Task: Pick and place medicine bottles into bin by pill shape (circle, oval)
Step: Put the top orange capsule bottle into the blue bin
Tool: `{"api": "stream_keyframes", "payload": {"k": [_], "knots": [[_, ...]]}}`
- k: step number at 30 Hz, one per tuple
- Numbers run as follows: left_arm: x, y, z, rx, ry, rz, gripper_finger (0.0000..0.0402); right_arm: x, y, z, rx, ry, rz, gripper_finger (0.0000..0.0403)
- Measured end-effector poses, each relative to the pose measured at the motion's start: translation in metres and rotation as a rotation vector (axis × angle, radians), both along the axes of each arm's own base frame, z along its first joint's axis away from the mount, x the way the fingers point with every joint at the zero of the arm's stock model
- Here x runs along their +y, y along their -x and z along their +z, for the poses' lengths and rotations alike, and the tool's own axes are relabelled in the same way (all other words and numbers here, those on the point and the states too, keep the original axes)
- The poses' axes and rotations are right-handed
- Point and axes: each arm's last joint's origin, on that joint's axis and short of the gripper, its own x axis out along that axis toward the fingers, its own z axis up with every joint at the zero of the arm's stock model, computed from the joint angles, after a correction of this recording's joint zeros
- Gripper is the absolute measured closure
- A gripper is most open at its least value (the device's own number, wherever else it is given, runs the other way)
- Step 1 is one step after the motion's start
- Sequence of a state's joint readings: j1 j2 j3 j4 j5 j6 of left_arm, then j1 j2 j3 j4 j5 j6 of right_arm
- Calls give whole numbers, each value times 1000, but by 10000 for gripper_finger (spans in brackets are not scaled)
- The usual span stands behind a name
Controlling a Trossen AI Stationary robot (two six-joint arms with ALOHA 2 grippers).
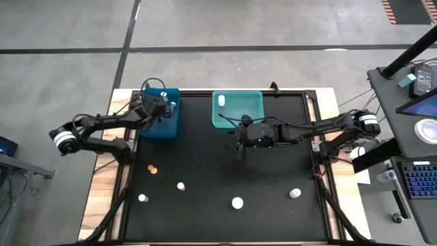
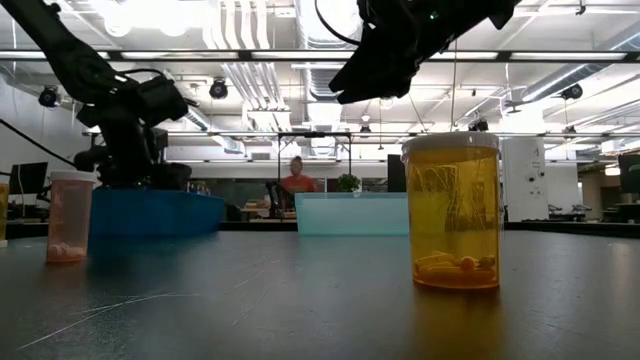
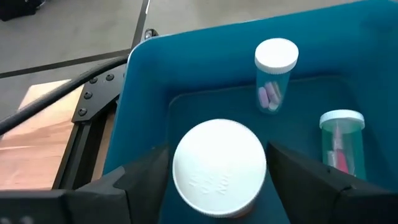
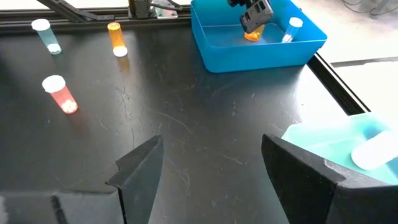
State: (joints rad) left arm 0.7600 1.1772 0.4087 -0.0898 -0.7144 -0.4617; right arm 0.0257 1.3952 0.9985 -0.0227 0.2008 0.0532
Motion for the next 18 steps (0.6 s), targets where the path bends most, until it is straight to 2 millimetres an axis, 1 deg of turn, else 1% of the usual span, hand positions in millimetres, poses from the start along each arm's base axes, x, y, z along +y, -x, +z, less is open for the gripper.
{"api": "stream_keyframes", "payload": {"k": [6,13,16,18], "knots": [[-1,1,18,21,-38,-43,147,0,0,0,1,-5,-3,140],[-10,10,43,-18,-104,-78,148,0,0,0,1,-5,-3,140],[-14,13,51,-61,-123,-129,156,0,0,0,1,-5,-3,140],[-17,14,56,-95,-133,-162,169,0,0,0,1,-5,-3,140]]}}
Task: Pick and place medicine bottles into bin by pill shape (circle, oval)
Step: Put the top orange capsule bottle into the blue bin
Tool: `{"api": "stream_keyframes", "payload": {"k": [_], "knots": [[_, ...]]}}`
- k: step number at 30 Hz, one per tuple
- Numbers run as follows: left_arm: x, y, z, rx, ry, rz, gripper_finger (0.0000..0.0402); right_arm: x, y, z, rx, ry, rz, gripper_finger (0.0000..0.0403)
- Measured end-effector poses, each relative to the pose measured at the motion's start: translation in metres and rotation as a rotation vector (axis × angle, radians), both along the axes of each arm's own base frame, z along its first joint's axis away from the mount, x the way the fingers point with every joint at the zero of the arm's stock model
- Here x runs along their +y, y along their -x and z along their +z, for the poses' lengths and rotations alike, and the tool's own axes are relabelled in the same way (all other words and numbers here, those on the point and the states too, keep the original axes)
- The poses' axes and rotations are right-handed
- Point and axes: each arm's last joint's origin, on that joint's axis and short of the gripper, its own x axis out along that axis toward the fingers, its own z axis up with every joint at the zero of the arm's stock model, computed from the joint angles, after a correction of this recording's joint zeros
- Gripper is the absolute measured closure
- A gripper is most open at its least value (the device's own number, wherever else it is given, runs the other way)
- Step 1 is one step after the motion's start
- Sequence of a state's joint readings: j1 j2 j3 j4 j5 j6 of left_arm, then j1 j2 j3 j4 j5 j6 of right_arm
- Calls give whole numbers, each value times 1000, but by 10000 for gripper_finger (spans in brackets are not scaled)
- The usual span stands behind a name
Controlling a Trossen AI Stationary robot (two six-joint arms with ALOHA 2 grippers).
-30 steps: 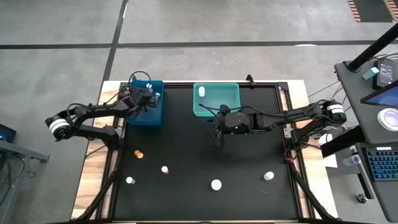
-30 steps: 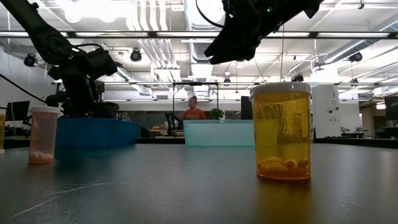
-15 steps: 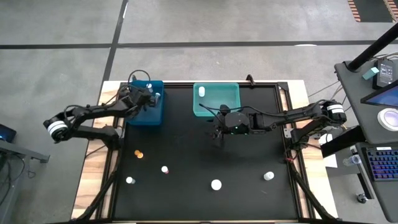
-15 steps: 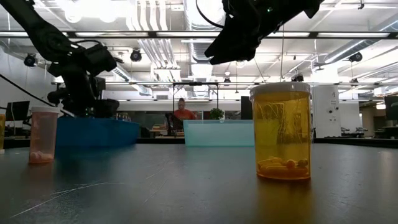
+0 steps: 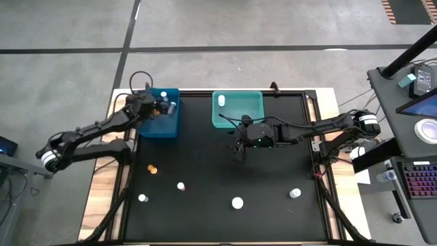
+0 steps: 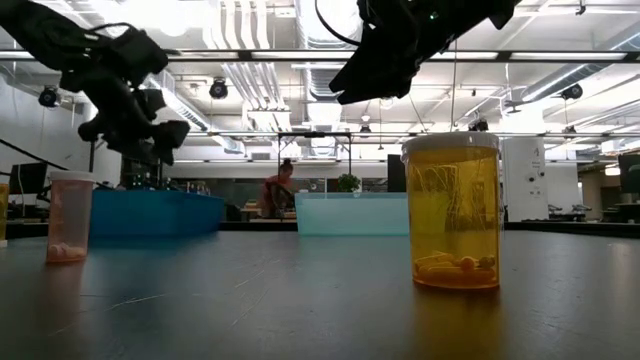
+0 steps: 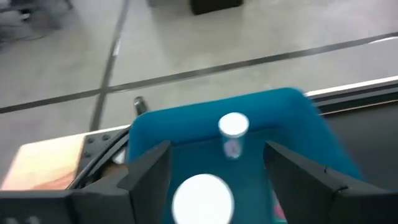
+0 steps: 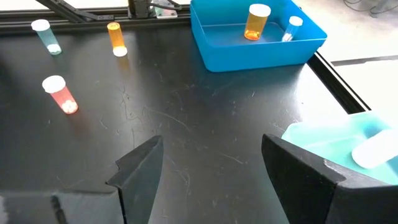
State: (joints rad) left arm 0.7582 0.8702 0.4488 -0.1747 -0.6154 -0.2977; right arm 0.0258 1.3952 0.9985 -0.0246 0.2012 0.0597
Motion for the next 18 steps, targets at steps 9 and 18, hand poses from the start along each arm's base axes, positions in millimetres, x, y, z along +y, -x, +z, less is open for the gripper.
{"api": "stream_keyframes", "payload": {"k": [9,18], "knots": [[-4,1,9,-14,-4,-87,329,0,0,0,-1,0,-1,140],[16,-5,36,212,180,-117,400,0,0,0,-5,-4,-2,140]]}}
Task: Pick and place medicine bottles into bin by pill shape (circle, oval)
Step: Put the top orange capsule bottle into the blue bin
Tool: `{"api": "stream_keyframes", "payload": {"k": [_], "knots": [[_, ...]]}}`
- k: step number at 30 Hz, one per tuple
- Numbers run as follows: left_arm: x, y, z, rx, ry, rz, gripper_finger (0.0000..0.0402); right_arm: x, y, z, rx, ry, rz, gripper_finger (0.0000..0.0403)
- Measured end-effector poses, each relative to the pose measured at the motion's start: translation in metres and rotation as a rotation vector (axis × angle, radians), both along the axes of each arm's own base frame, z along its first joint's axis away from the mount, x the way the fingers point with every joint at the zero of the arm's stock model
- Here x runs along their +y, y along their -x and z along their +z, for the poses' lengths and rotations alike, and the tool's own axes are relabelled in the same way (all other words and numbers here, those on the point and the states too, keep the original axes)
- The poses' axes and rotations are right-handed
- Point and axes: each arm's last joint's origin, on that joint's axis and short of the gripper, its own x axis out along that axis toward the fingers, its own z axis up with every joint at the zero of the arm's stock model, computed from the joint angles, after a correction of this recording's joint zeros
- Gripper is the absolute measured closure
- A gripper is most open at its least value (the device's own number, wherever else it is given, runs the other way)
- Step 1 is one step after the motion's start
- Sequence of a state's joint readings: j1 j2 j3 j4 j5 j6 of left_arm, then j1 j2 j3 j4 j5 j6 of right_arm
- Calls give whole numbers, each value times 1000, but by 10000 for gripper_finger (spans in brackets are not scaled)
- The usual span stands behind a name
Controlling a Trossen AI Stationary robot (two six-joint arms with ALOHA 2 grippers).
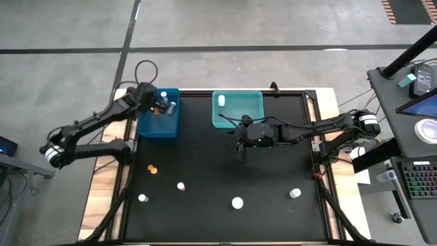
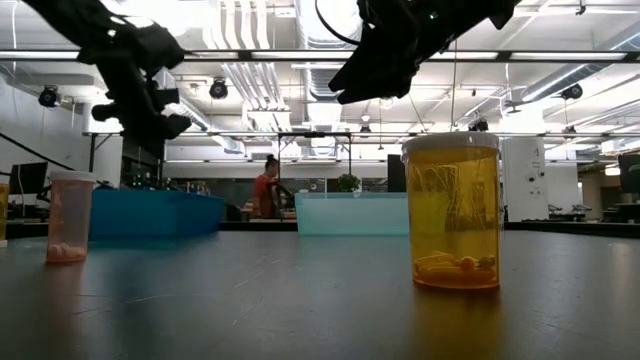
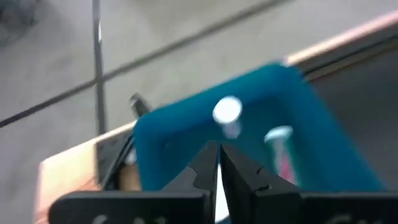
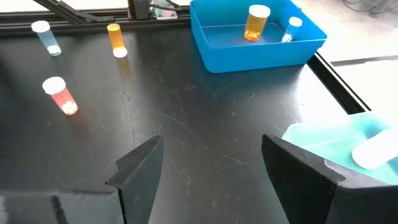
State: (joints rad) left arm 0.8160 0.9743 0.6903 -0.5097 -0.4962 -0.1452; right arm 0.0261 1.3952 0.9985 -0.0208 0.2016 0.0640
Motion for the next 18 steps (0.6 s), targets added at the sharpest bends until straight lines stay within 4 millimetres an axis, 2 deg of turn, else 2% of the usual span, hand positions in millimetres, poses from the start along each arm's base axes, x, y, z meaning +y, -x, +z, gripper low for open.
{"api": "stream_keyframes", "payload": {"k": [6,12,18], "knots": [[14,-3,-10,102,190,-45,401,0,0,0,0,-3,-2,140],[24,-9,-28,161,262,-37,401,0,0,-1,3,-3,-2,140],[29,-12,-40,196,305,-31,401,0,-4,-10,32,-4,-3,140]]}}
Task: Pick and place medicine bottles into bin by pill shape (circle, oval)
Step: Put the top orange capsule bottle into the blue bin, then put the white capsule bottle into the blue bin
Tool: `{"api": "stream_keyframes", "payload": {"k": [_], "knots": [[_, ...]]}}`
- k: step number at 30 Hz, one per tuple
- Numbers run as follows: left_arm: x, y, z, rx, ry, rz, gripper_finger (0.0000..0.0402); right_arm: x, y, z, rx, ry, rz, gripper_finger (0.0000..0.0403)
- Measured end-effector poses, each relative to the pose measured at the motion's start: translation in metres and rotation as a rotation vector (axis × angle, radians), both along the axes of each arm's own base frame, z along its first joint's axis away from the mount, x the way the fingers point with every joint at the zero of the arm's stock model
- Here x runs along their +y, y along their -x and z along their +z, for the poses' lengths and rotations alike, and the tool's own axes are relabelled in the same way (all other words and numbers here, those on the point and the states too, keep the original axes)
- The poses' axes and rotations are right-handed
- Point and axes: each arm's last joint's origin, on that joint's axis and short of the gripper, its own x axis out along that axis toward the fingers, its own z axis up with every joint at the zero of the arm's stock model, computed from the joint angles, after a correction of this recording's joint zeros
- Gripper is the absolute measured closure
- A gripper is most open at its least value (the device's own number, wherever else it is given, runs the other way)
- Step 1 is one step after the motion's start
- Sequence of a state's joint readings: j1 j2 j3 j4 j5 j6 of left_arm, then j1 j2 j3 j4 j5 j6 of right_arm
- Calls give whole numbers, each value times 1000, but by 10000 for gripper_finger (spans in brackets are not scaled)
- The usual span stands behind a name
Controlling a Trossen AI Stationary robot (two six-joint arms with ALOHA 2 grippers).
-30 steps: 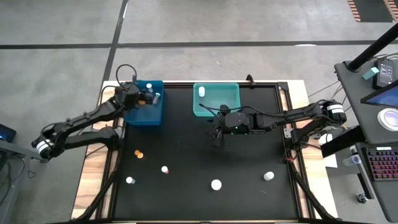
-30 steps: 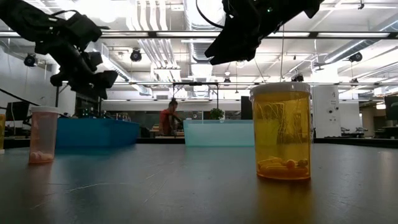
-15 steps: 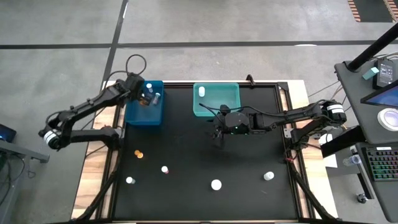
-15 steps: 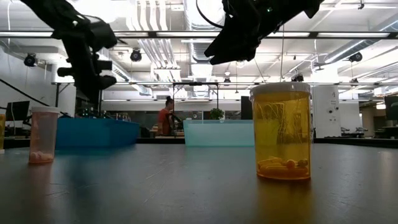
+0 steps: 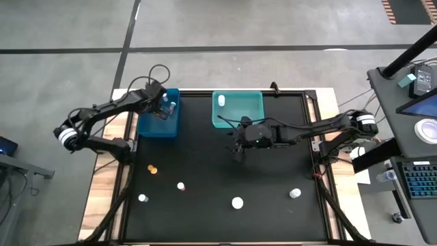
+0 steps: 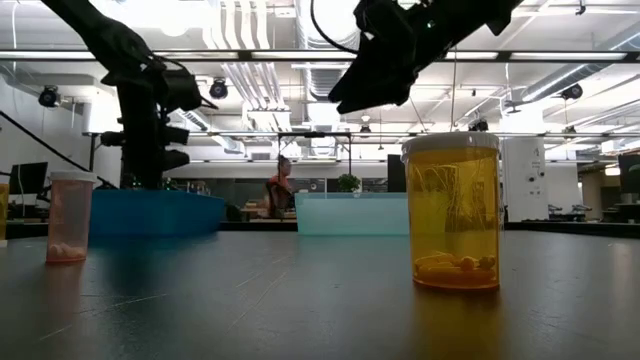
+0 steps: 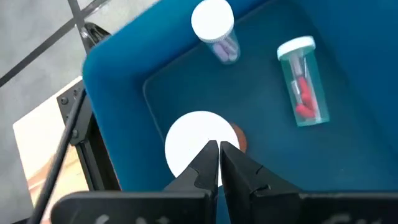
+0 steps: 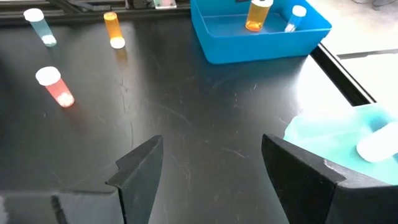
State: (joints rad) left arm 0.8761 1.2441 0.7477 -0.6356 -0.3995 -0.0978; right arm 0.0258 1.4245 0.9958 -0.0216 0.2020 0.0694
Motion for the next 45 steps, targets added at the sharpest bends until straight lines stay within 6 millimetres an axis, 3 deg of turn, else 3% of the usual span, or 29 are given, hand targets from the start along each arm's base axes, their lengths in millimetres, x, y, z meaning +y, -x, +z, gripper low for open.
{"api": "stream_keyframes", "payload": {"k": [6,15,27,33,39,45], "knots": [[2,-1,-1,16,0,-1,402,0,-4,-8,22,-1,-1,140],[4,0,19,25,-107,37,402,0,-5,-11,34,1,0,140],[13,-5,-12,77,-96,62,401,0,-5,-12,41,1,0,140],[7,-4,6,26,-153,54,401,0,-5,-12,39,-7,-6,140],[-15,-2,34,-100,-246,3,401,0,-5,-12,36,-21,-14,140],[-59,-13,60,-310,-328,-176,401,2,-4,-12,37,-111,-7,140]]}}
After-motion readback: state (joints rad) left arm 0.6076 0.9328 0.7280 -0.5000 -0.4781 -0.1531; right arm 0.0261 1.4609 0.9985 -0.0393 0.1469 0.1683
